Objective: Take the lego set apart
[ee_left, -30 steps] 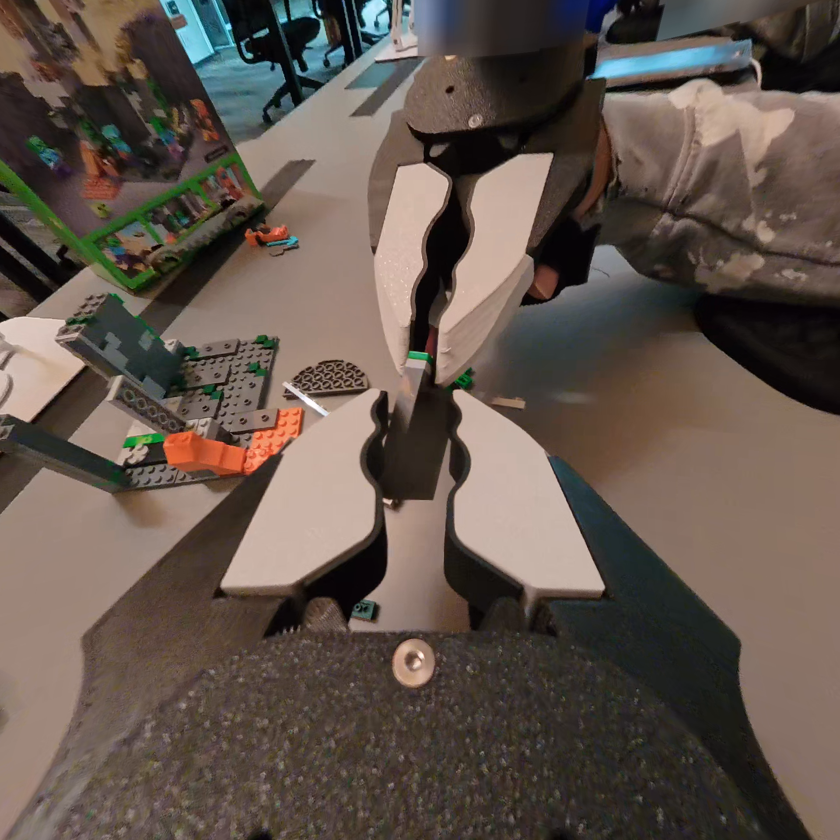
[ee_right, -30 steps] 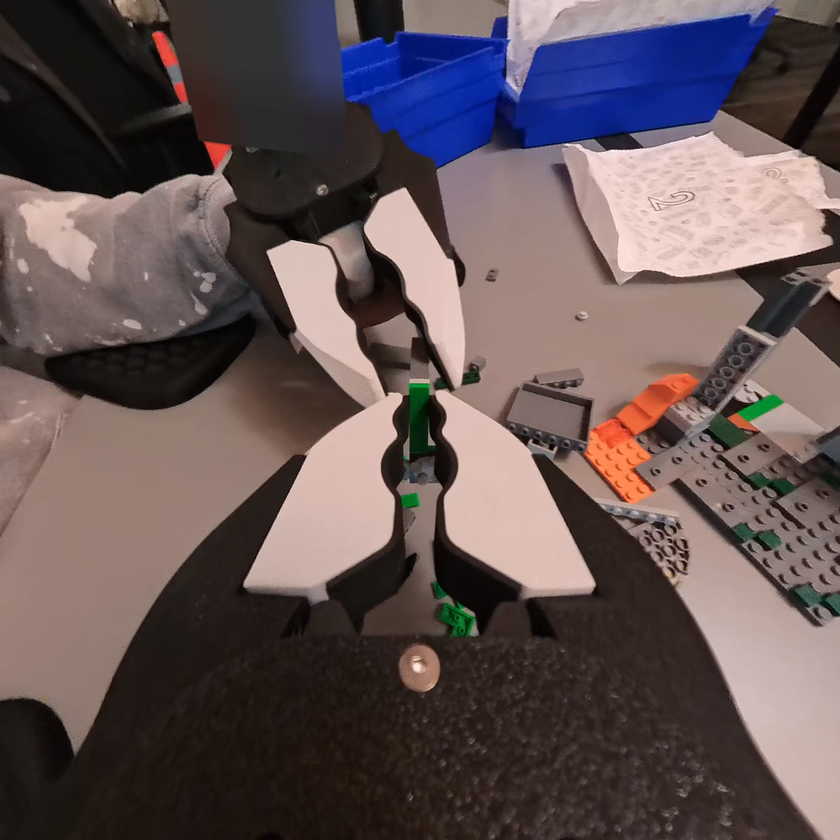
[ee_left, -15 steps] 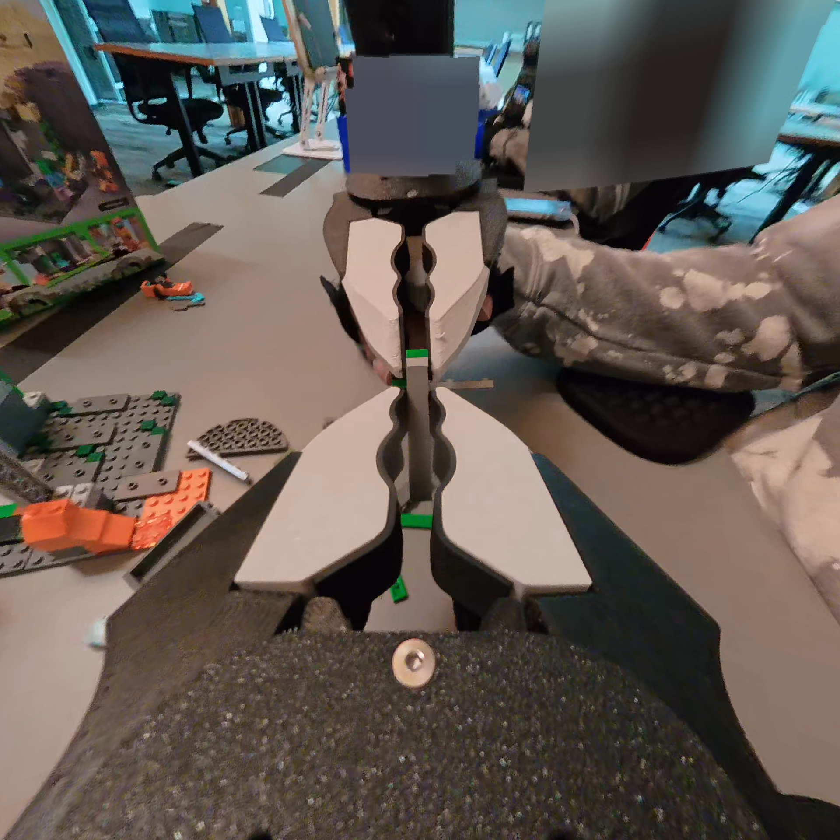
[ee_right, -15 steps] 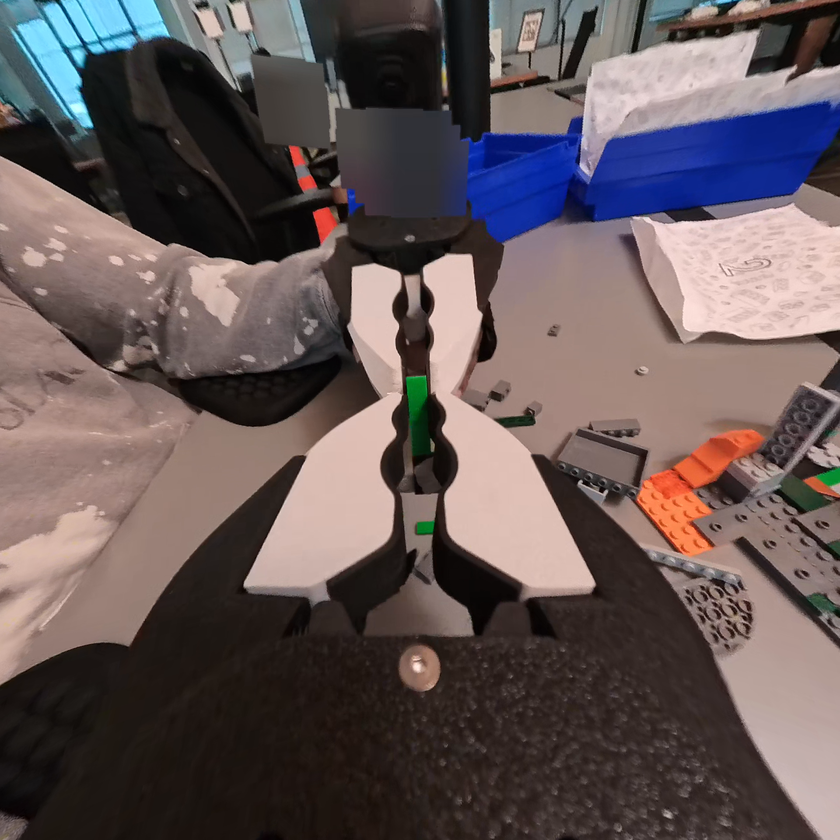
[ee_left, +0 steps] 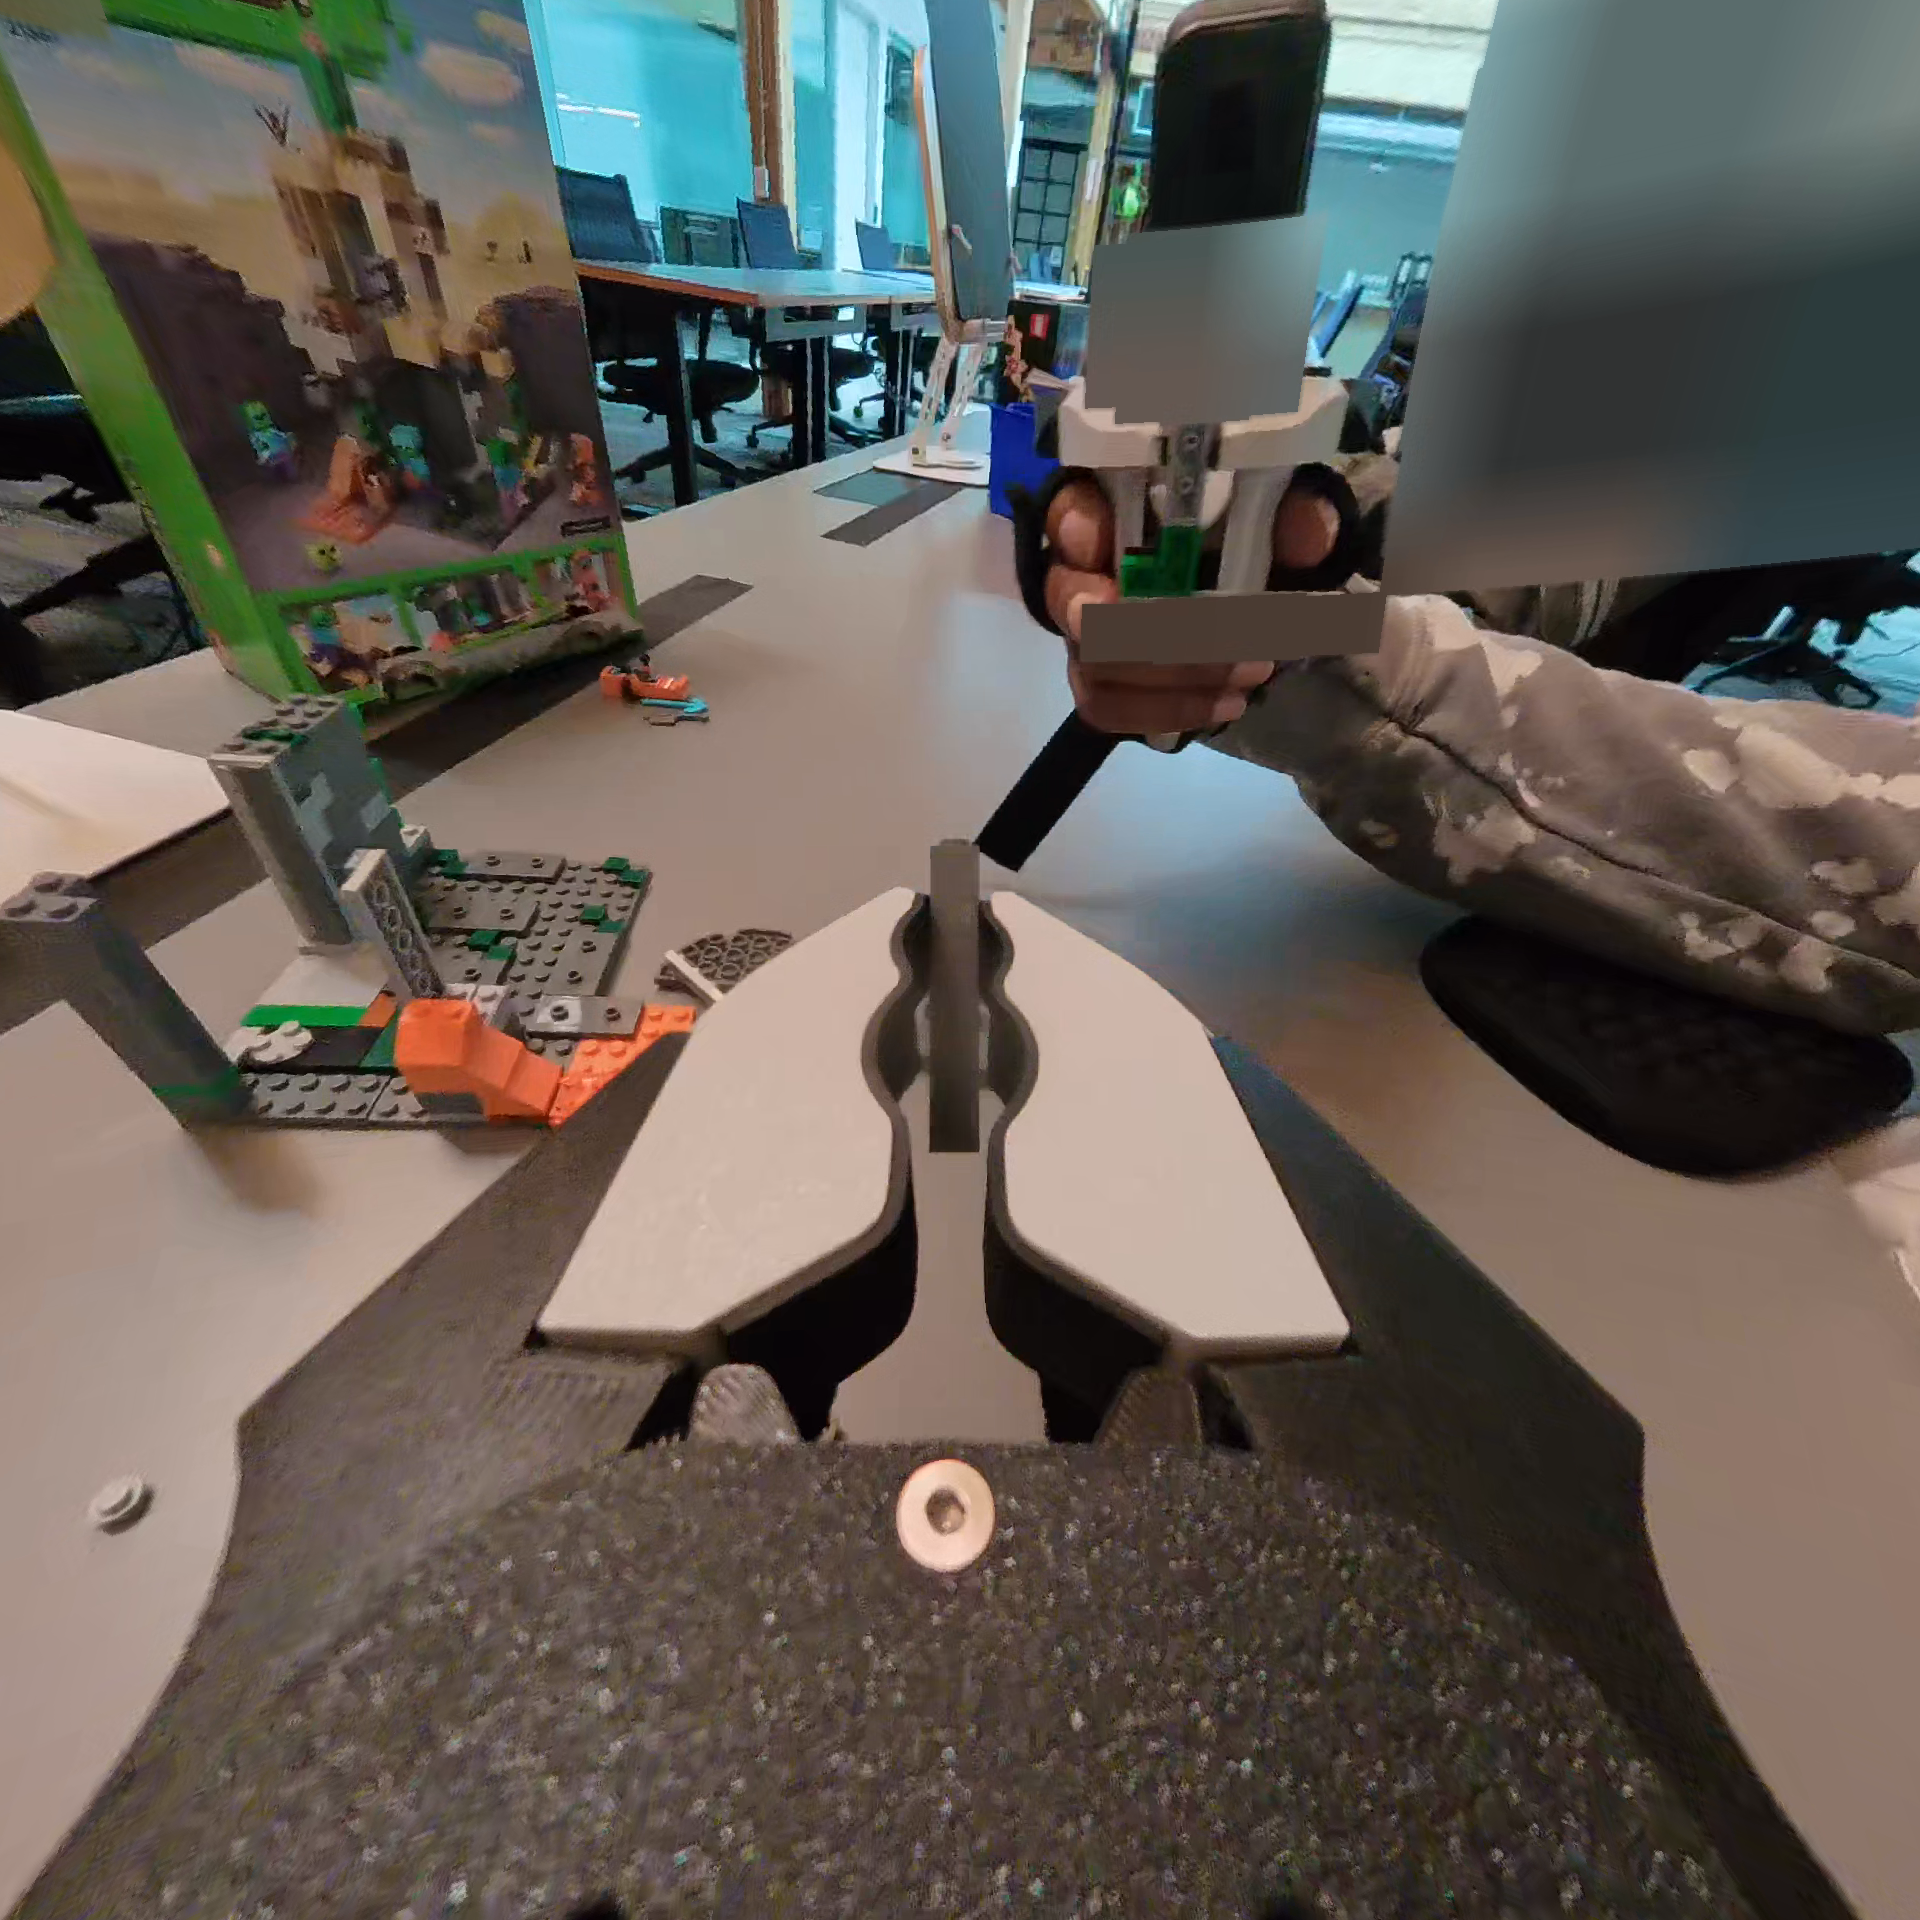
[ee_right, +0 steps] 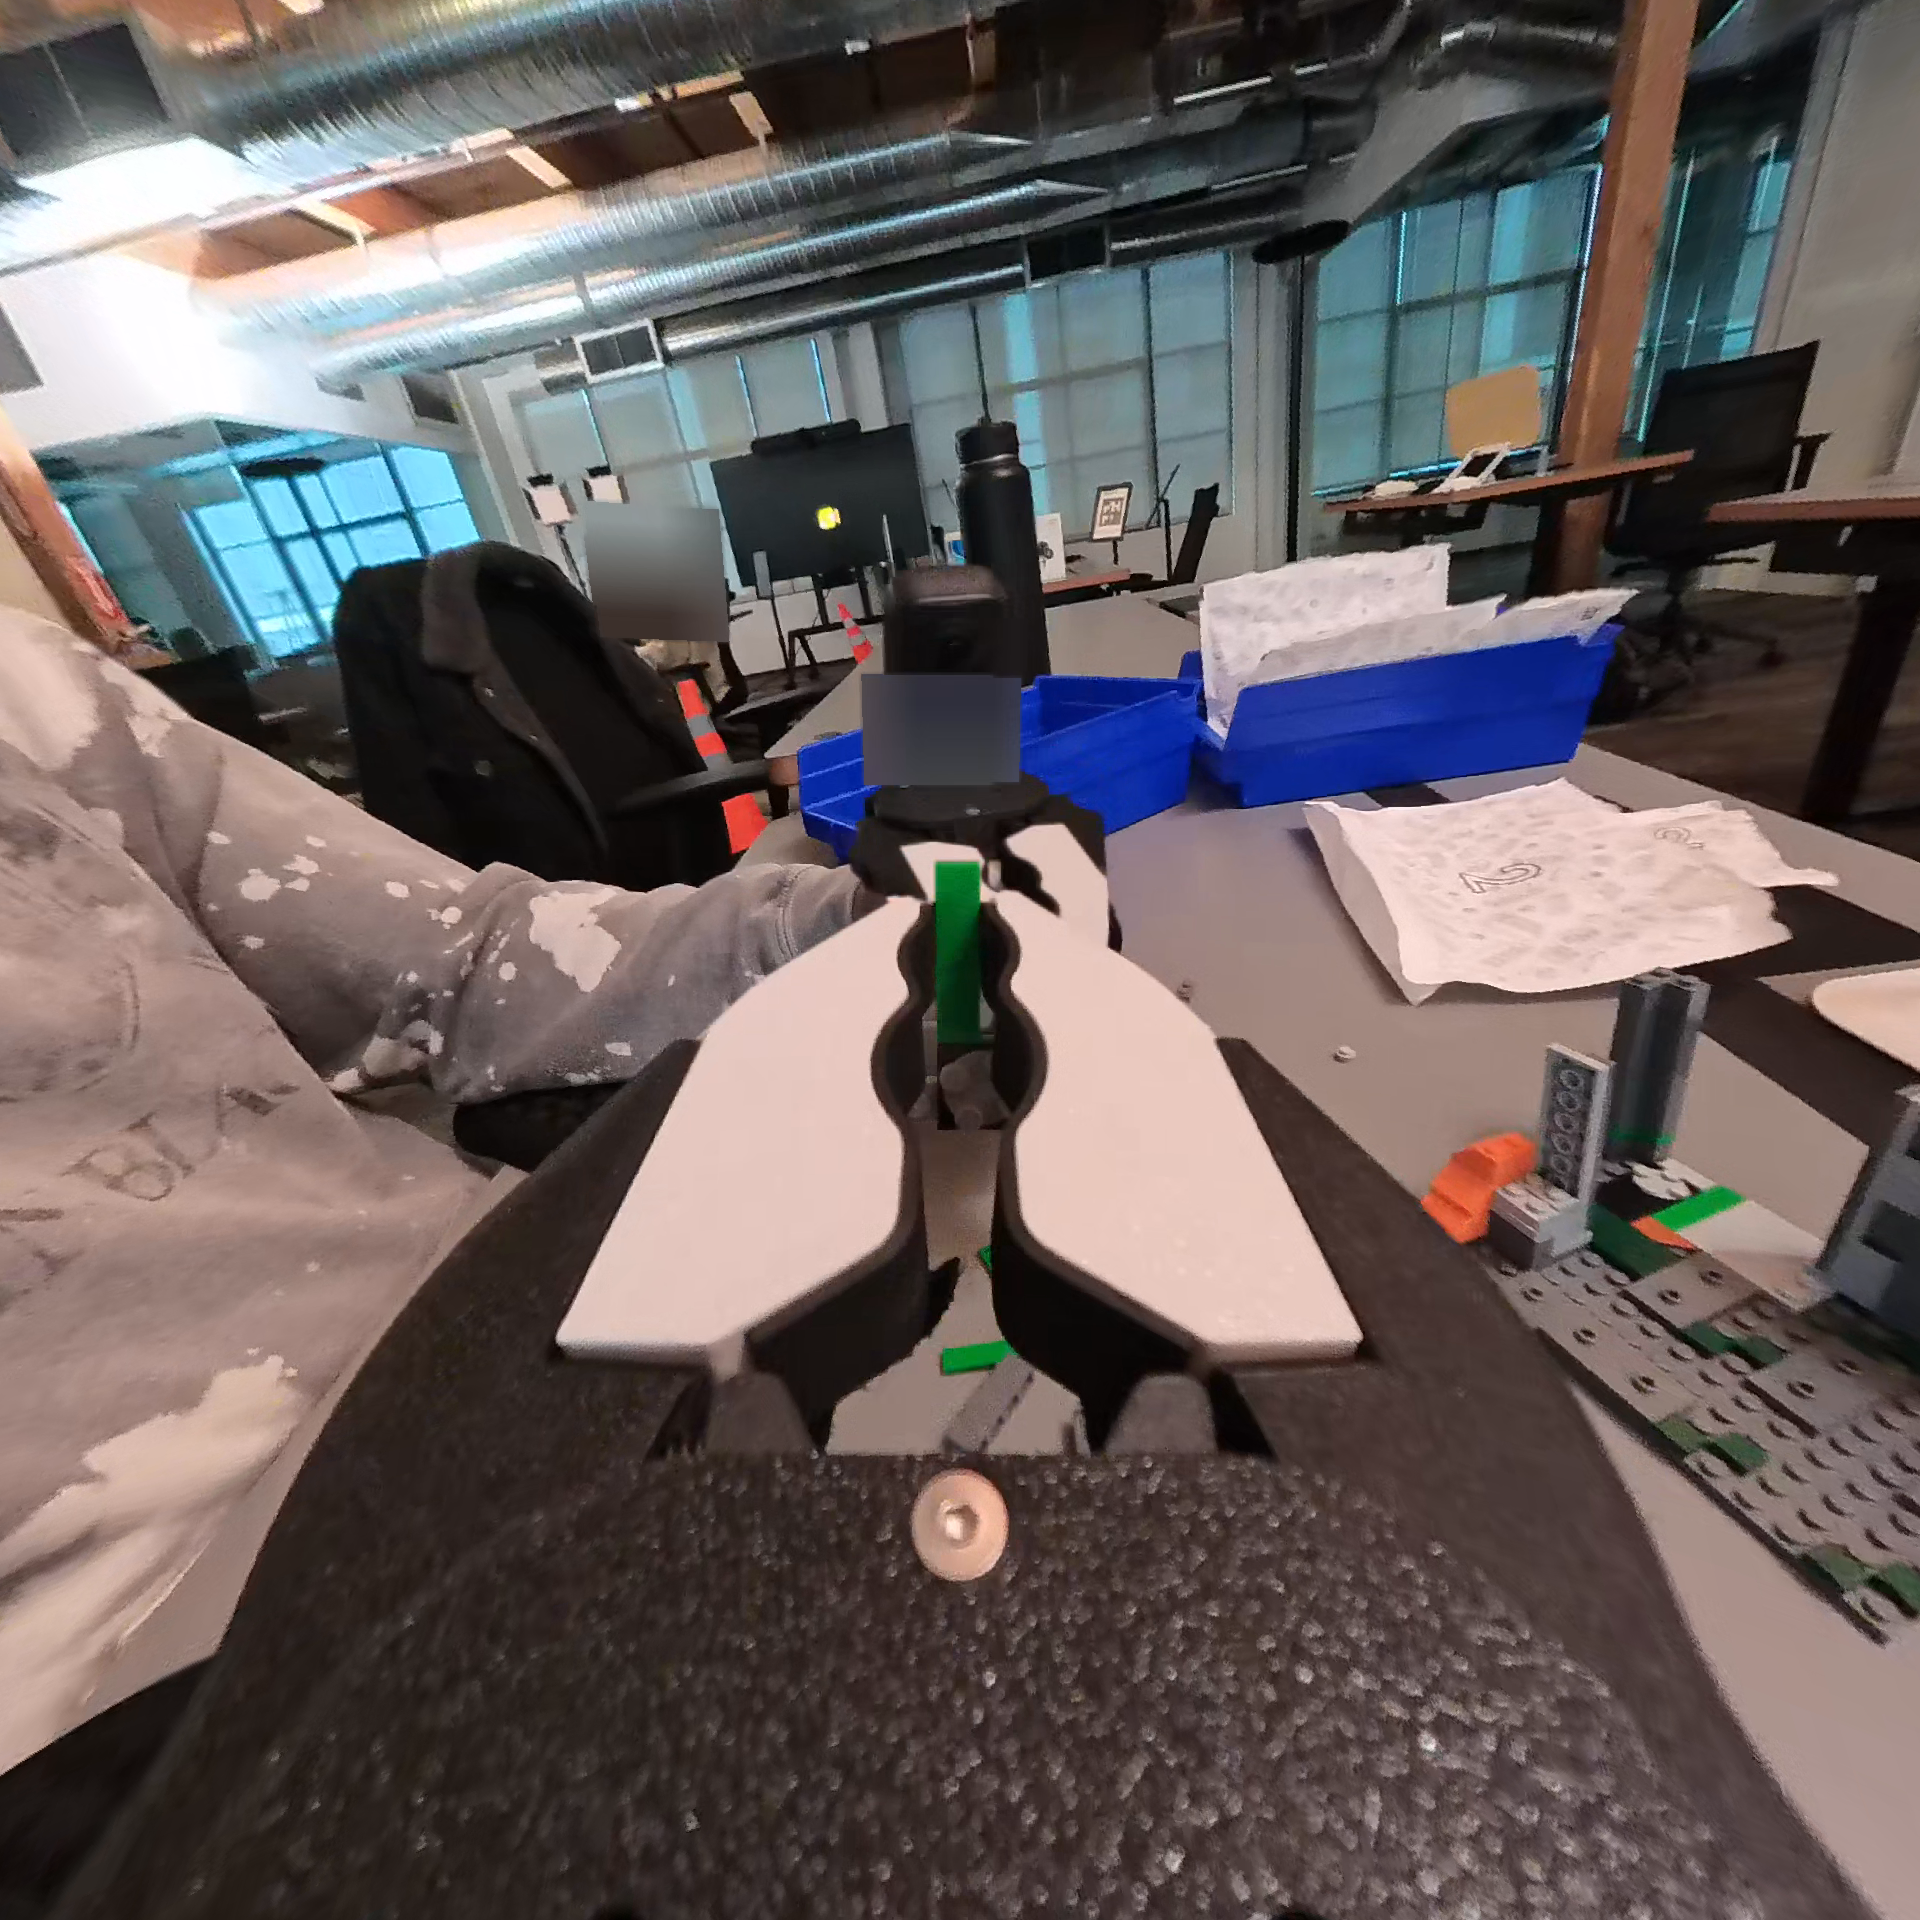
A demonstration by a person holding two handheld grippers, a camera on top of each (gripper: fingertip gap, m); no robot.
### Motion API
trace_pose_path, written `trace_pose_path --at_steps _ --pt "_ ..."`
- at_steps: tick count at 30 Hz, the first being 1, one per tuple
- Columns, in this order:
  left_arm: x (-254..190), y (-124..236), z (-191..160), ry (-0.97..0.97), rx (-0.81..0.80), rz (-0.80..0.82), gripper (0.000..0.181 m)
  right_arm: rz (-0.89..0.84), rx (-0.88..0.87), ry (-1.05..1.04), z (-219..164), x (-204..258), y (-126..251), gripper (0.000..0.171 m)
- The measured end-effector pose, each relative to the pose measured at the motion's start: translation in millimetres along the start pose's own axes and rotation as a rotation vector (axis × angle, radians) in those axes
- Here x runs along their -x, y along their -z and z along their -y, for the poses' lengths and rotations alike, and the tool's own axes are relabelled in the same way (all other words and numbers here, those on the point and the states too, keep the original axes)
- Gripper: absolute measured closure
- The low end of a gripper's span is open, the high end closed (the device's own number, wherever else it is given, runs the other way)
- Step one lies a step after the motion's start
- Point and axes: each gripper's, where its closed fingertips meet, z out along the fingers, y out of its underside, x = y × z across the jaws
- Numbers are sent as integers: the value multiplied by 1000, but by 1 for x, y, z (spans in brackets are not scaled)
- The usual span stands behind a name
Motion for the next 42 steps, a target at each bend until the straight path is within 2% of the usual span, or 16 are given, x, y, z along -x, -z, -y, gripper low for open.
trace_pose_path --at_steps 5,13,15,19,22,24,28,35,39,42 --pt "-6 1 7 7 -25 -38 173 -33 39 -52 -18 -12 -9 163" --pt "-11 0 -1 41 5 -76 173 -52 160 -70 -45 -14 -24 163" --pt "-5 -3 -14 27 73 -33 173 -63 200 -72 -53 -17 -25 163" --pt "22 -8 -52 -147 322 177 173 -91 283 -80 -71 -23 -27 163" --pt "23 -10 -66 -206 415 199 173 -107 315 -88 -78 -26 -28 163" --pt "17 -12 -71 -209 436 161 166 -119 331 -95 -83 -29 -27 163" --pt "9 -12 -63 -146 375 97 155 -114 346 -112 -87 -29 -28 163" --pt "-15 -16 -14 26 80 -48 153 -33 234 -150 -71 -17 -37 163" --pt "-32 -25 -5 79 21 -134 150 -5 143 -179 -57 -13 -42 163" --pt "-29 -30 -3 53 10 -81 151 -3 121 -178 -53 -12 -43 163"
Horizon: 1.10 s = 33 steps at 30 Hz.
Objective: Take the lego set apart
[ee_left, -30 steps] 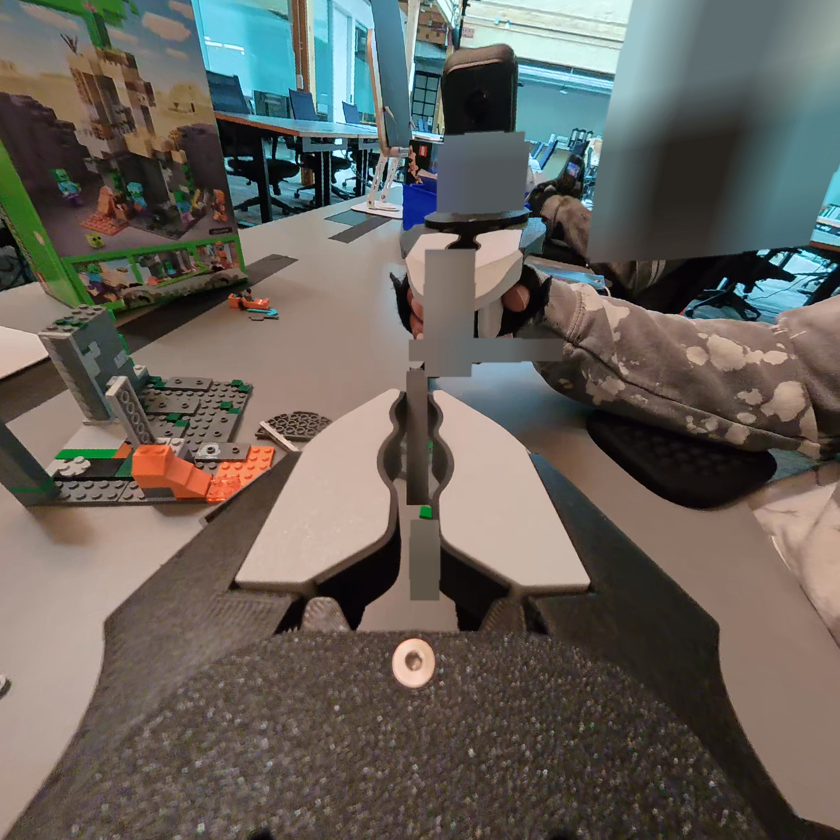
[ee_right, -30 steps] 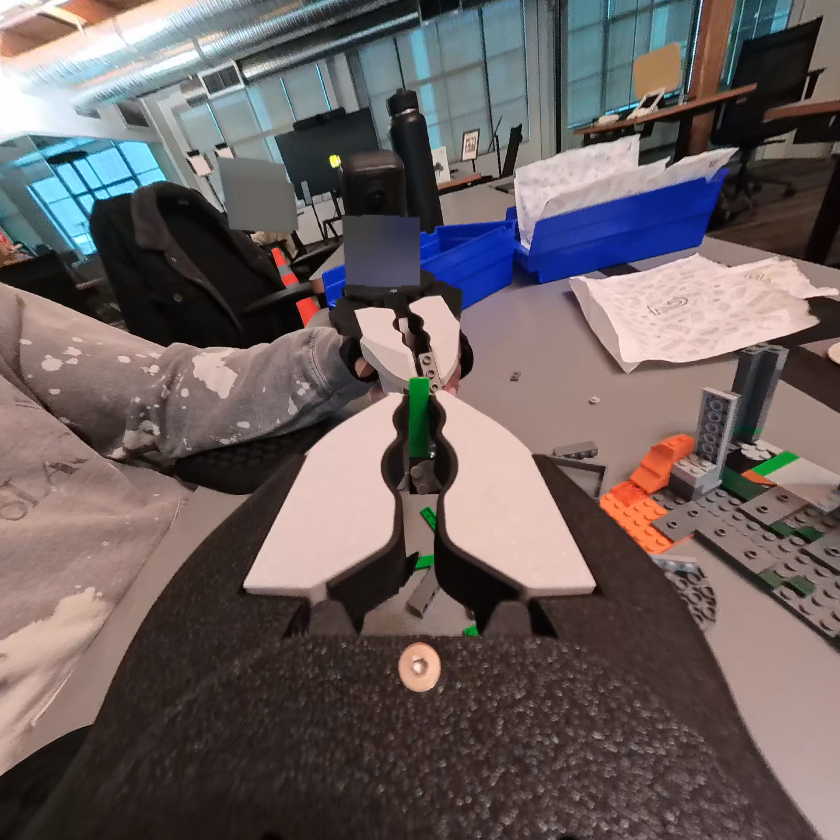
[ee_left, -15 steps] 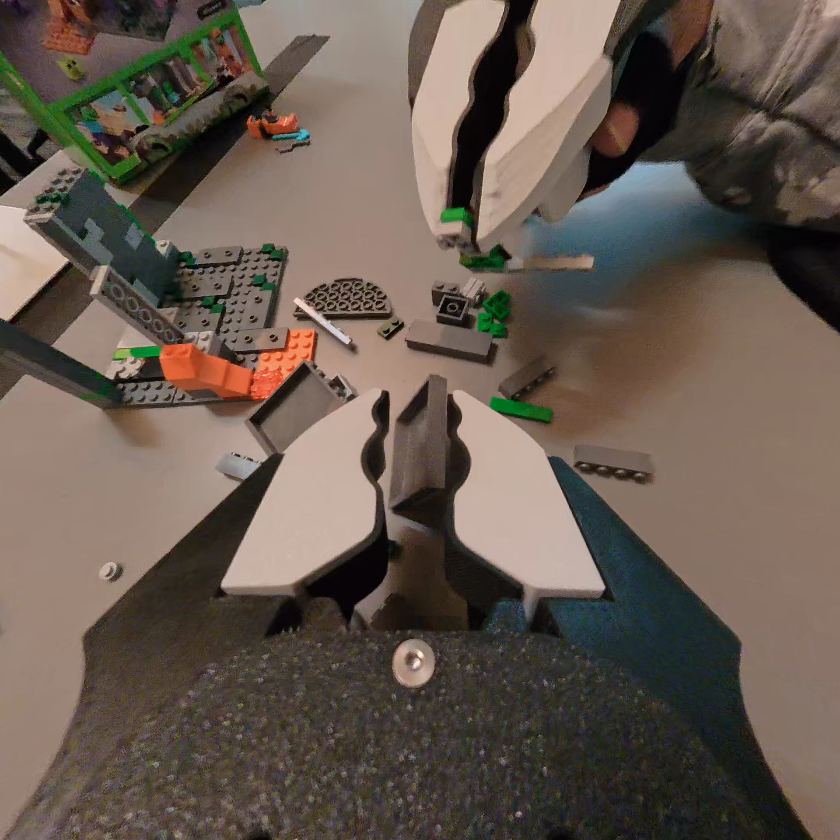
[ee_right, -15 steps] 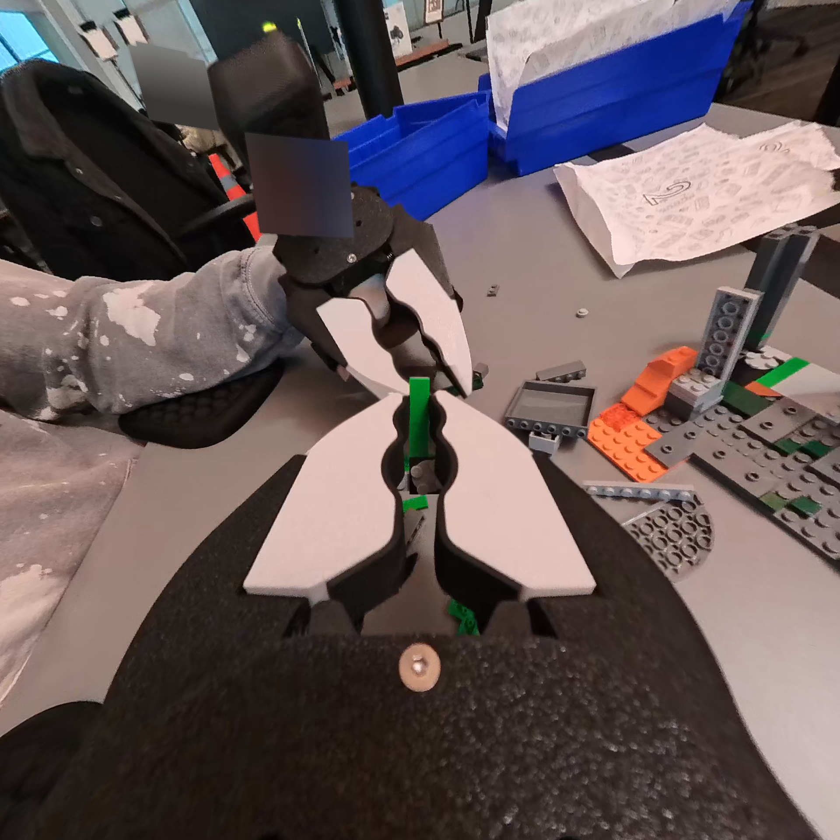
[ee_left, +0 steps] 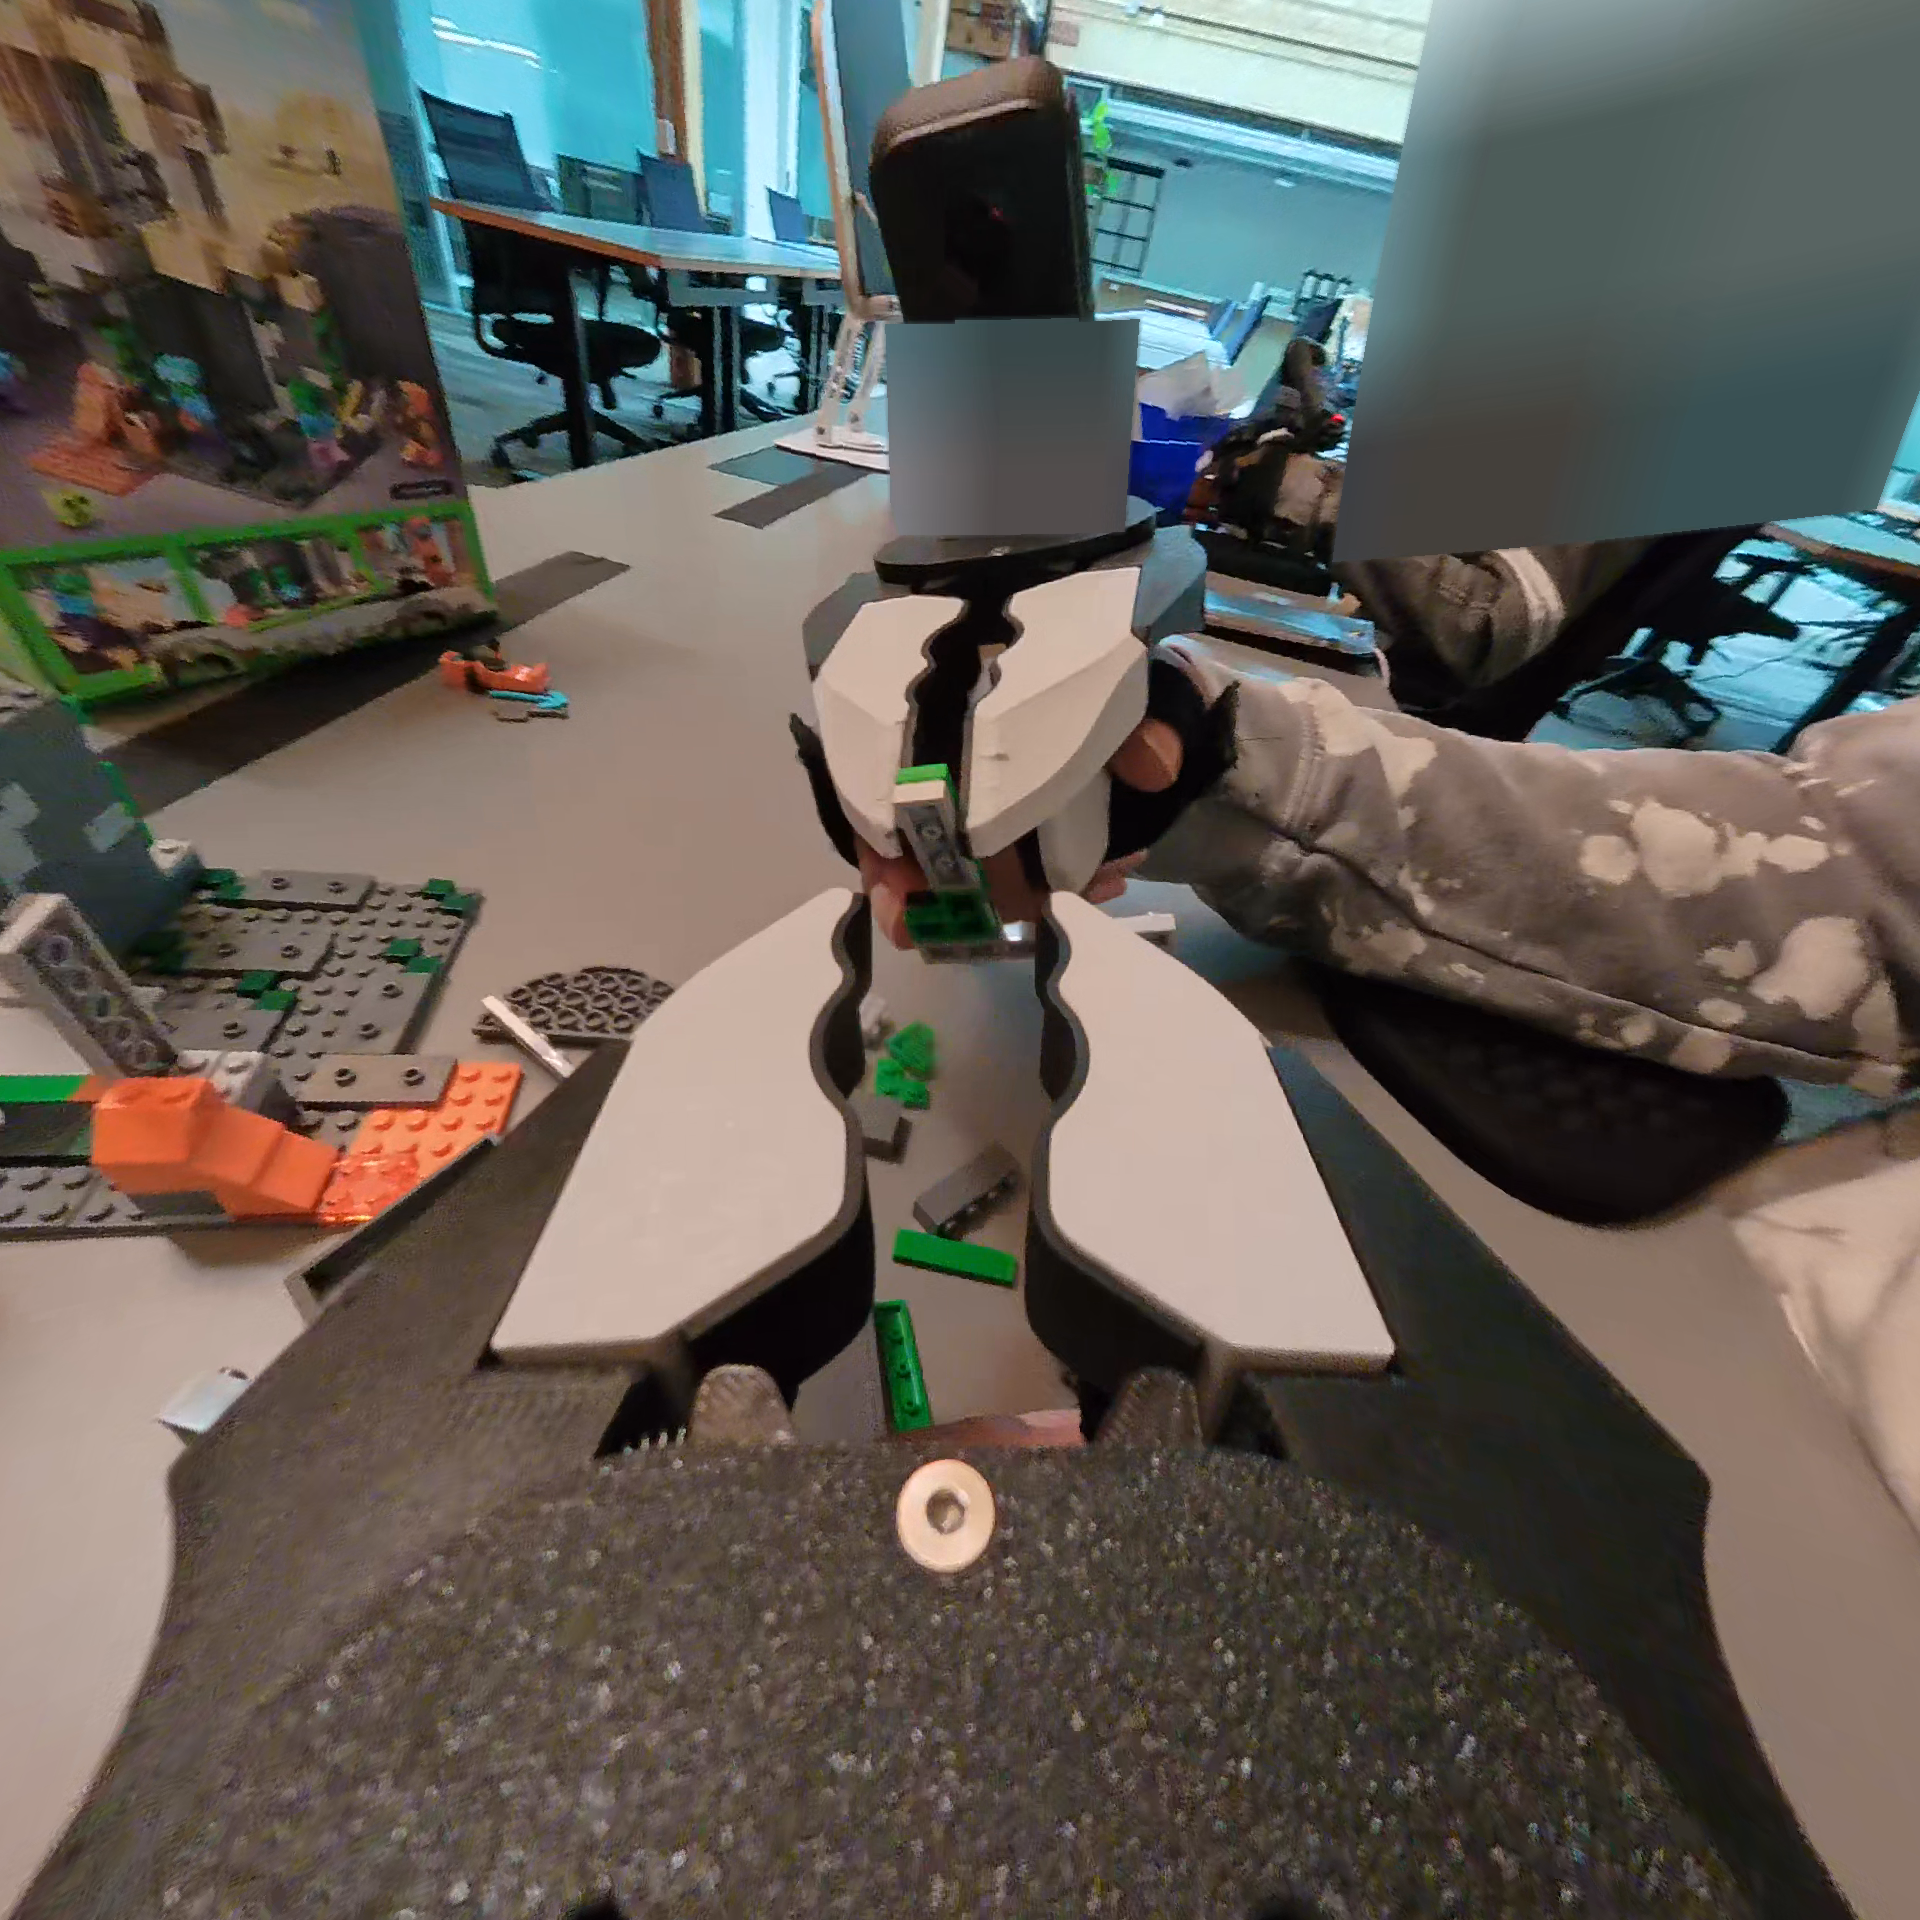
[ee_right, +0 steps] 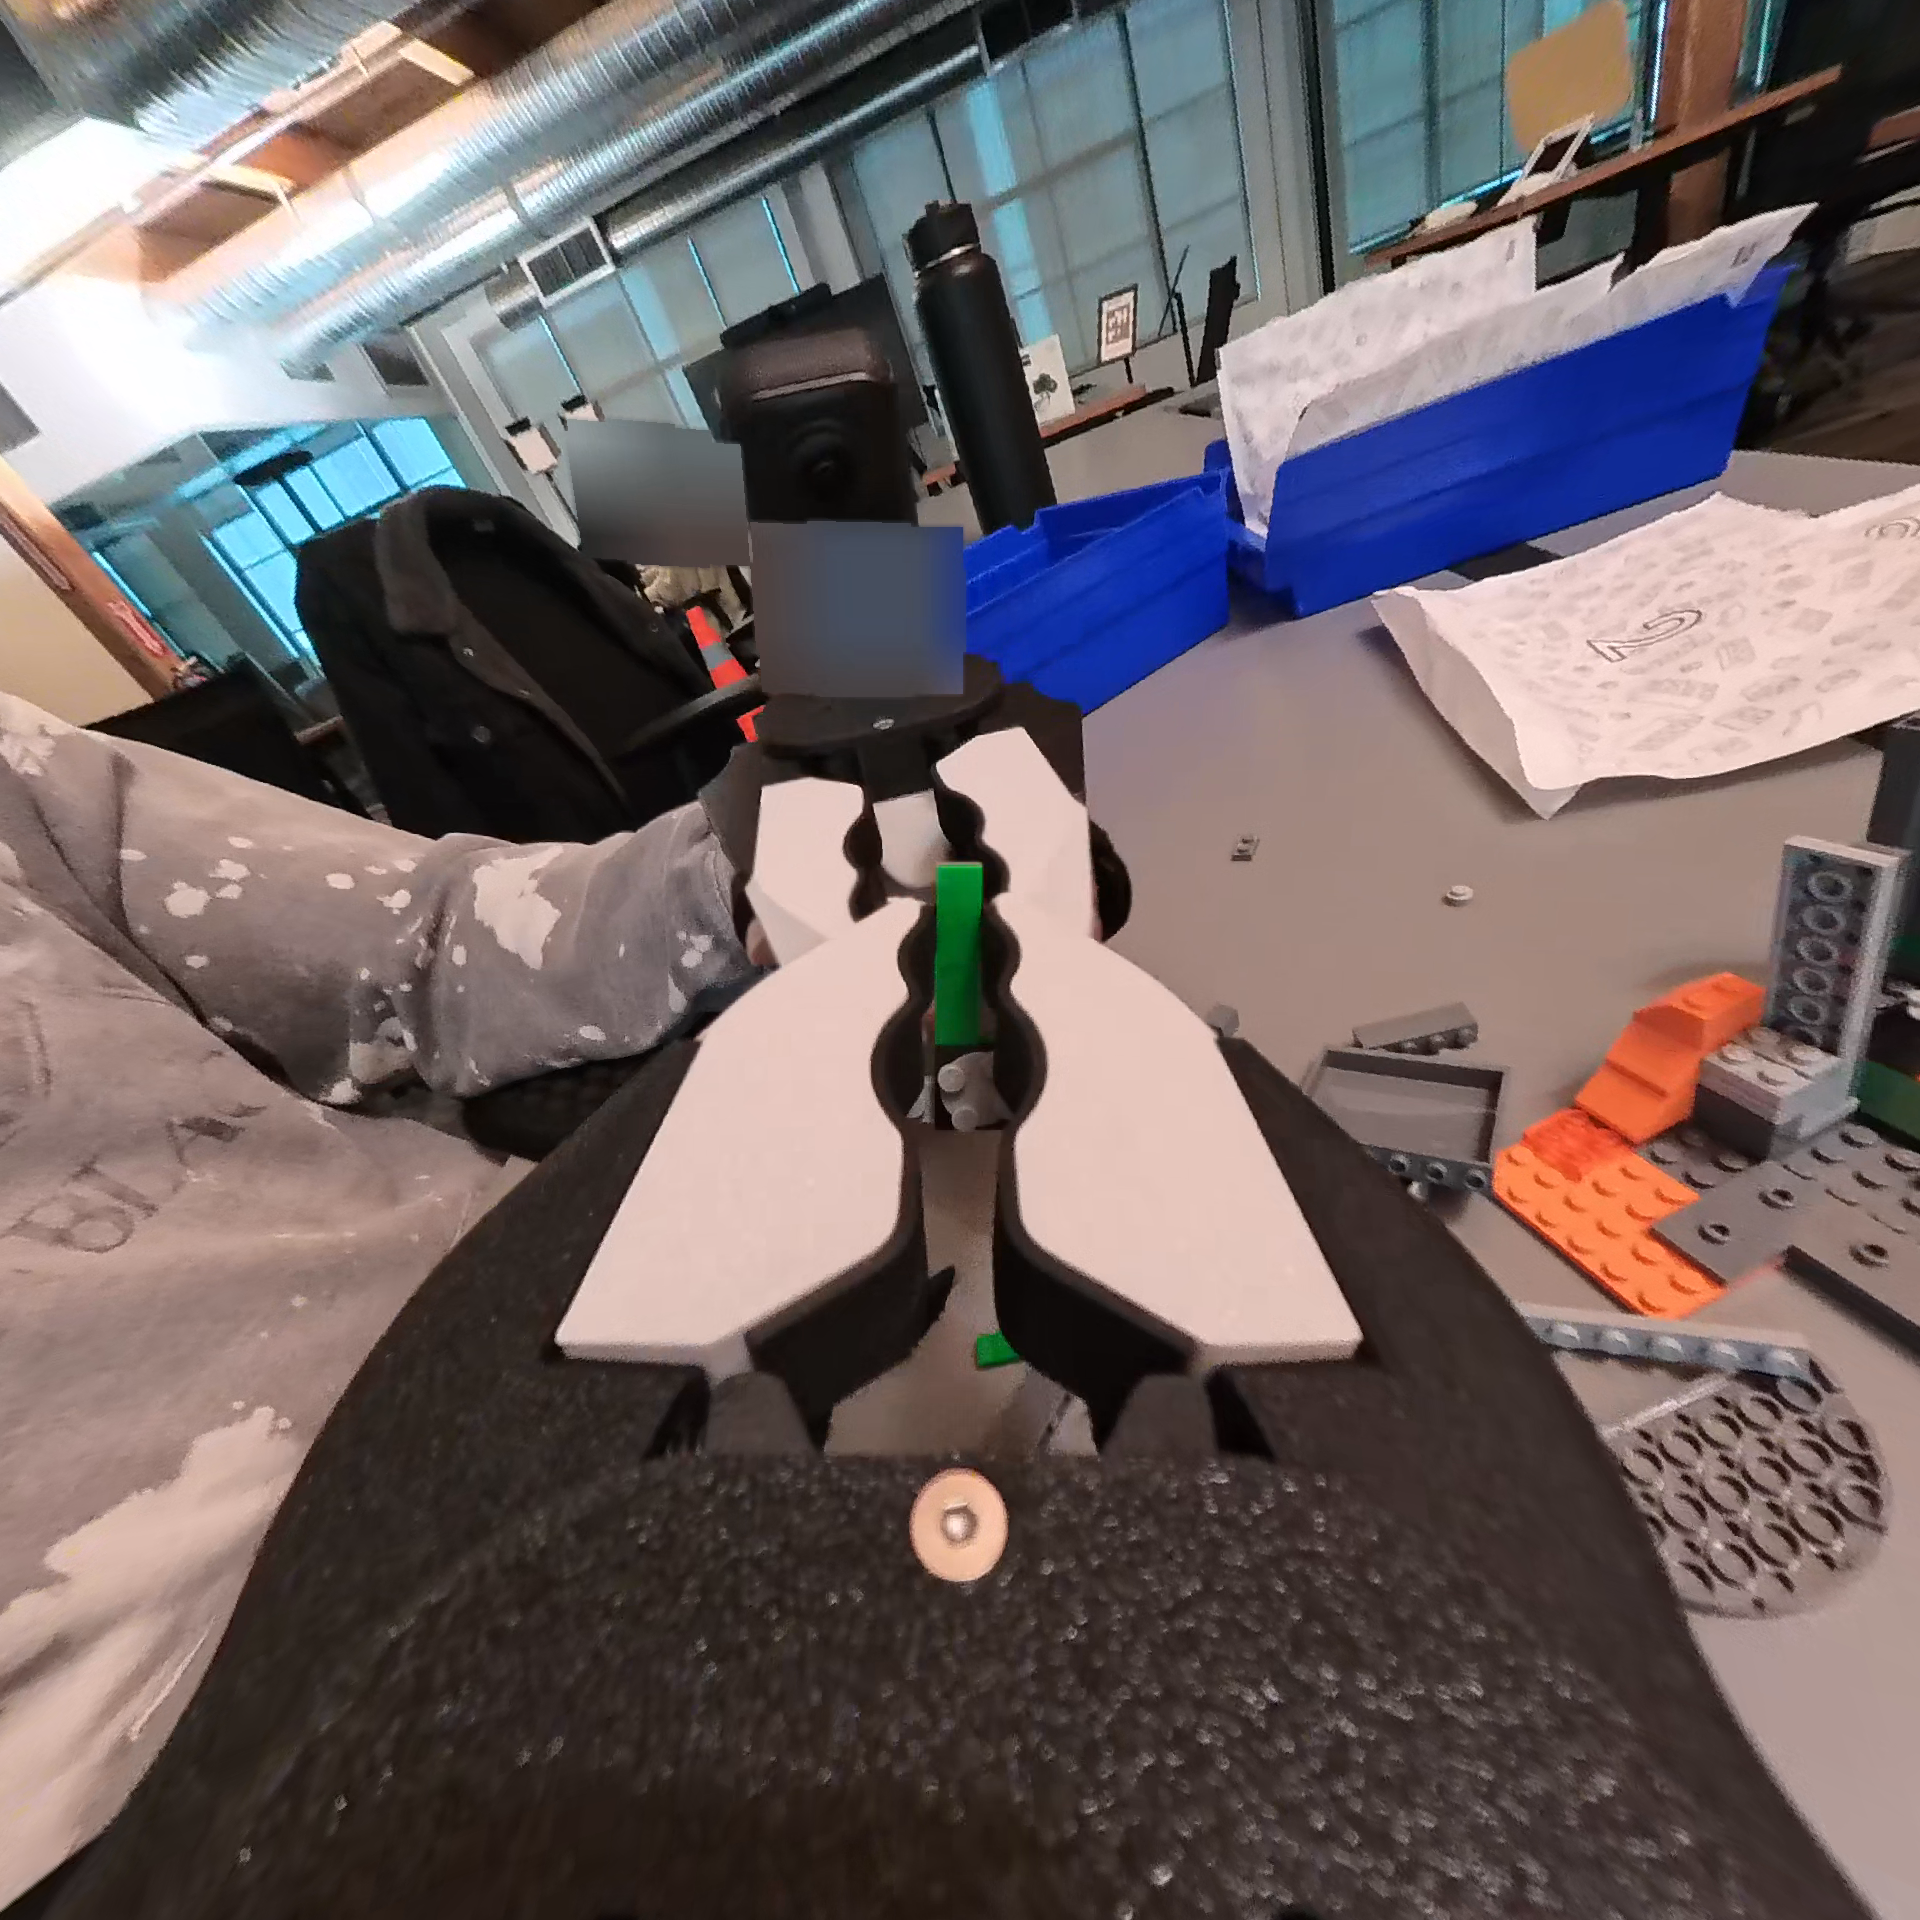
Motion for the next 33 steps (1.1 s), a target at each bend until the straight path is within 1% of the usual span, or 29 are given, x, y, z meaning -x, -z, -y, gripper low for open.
trace_pose_path --at_steps 4,7,10,13,16,25,33 --pt "-3 -1 1 19 -8 -17 160 -4 0 8 0 1 -4 163" --pt "0 -1 2 28 -18 1 166 -6 2 13 0 1 -6 163" --pt "0 1 3 -3 1 8 172 7 -10 12 2 3 -4 163" --pt "-5 4 9 -6 -7 -24 172 35 -35 37 8 9 -2 163" --pt "-13 9 23 11 -62 -66 172 73 -71 61 19 18 6 164" --pt "-25 9 24 -12 -56 -118 172 115 -24 94 15 28 13 164" --pt "-25 7 14 -13 -24 -138 173 72 88 144 4 28 15 163"
